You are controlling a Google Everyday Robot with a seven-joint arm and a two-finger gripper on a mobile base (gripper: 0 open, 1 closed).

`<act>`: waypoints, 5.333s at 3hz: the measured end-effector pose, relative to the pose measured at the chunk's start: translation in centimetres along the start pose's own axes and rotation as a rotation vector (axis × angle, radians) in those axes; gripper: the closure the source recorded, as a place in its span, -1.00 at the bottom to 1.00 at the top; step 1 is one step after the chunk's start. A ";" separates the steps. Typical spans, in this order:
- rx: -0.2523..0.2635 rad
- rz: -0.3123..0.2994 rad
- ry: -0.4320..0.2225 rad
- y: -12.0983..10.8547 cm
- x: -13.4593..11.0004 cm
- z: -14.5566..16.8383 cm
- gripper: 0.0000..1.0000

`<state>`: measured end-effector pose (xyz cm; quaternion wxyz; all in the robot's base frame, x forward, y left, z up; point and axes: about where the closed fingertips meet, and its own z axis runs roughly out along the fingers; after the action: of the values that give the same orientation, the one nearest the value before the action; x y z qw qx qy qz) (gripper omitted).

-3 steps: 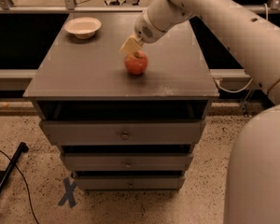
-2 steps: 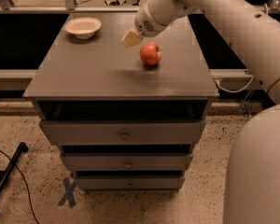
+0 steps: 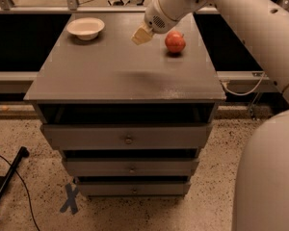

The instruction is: Place apple into paper bowl

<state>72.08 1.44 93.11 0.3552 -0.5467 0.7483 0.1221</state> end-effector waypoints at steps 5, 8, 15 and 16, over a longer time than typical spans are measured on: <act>0.123 0.164 0.029 -8.3 4.6 -1.4 -1.00; 0.261 0.268 -0.296 -14.5 -0.8 8.1 -1.00; 0.217 0.197 -0.336 -15.4 -6.4 18.8 -1.00; 0.285 0.192 -0.348 -16.5 -7.1 19.5 -1.00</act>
Offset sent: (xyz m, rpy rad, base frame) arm 0.0901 -0.1507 0.0297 -0.0661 -0.0593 -0.3763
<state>95.80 11.63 87.16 0.5390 -0.3881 0.7341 0.1411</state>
